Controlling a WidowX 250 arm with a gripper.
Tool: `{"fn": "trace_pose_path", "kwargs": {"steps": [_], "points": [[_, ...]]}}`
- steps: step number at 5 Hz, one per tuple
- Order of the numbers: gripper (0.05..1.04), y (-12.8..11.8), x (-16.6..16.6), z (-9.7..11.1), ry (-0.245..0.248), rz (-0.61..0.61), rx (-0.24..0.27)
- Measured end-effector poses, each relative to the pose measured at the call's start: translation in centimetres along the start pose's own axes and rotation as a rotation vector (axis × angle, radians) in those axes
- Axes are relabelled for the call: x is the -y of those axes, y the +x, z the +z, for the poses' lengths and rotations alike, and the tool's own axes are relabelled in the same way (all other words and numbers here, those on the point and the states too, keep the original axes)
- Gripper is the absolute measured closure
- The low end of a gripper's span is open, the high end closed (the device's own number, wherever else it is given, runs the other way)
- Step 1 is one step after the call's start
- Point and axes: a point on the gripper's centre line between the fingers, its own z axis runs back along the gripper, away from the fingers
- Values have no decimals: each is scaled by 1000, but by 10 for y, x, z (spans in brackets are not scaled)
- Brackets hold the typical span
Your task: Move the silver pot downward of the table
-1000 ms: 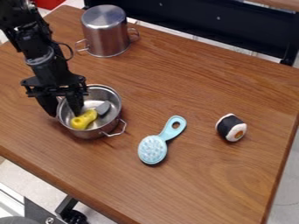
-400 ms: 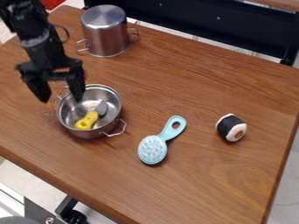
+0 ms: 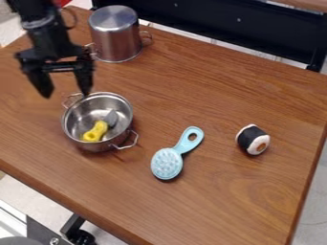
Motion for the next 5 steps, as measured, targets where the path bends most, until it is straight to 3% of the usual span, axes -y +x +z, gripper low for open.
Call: {"fn": "trace_pose_path", "kwargs": {"steps": [2, 5], "points": [[83, 12, 41, 6, 5, -1, 30], [83, 38, 86, -12, -2, -77, 117]]}}
